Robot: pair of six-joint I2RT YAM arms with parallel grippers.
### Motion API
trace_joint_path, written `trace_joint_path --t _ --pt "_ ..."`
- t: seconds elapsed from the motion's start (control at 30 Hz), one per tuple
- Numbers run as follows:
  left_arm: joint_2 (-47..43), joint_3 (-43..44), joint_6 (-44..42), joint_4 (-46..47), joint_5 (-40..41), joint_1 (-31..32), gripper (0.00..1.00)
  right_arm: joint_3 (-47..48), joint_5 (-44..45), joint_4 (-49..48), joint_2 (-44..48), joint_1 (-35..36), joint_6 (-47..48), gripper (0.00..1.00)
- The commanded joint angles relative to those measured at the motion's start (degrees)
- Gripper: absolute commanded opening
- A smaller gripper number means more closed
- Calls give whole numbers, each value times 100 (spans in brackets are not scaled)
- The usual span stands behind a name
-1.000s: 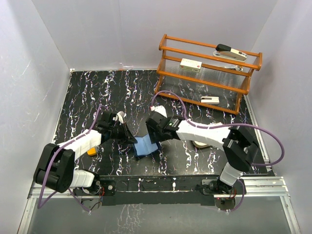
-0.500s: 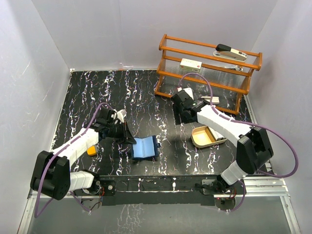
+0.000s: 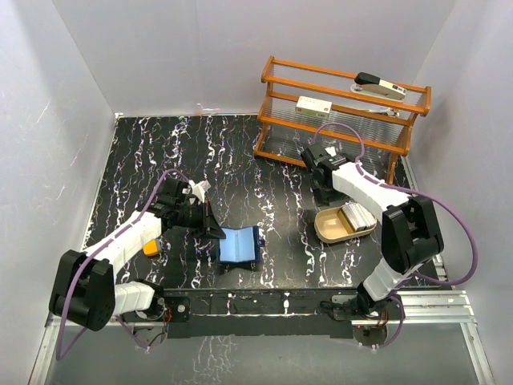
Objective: Put the credit cards into the card holder
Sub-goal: Pick up the credit card from the storage box.
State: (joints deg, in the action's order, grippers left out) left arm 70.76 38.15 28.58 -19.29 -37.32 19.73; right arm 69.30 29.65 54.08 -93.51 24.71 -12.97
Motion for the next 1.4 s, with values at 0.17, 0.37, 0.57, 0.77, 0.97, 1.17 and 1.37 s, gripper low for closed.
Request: trace_joint_path --t 0.17,0.37,0.57,0.77,0.97,1.17,1.37 --pt "-101 2 -72 73 -666 14 0 -76 -18 35 -148 -301 602 73" --pt "-205 -18 -65 100 -677 14 0 -299 120 -137 -237 -390 941 73" --pt "-166 -35 -24 135 -642 15 0 -616 485 -302 -195 -490 1141 72" --pt "-88 -36 -19 134 -603 14 0 -687 667 -520 -21 -555 1313 66" --pt "49 -20 8 136 -569 14 0 -703 697 -618 133 -555 1403 59" --pt "-52 -20 7 110 -485 14 0 -780 621 -713 152 -555 1464 55" --pt "-23 -15 -6 101 -477 16 0 -725 633 -758 141 -555 1497 49"
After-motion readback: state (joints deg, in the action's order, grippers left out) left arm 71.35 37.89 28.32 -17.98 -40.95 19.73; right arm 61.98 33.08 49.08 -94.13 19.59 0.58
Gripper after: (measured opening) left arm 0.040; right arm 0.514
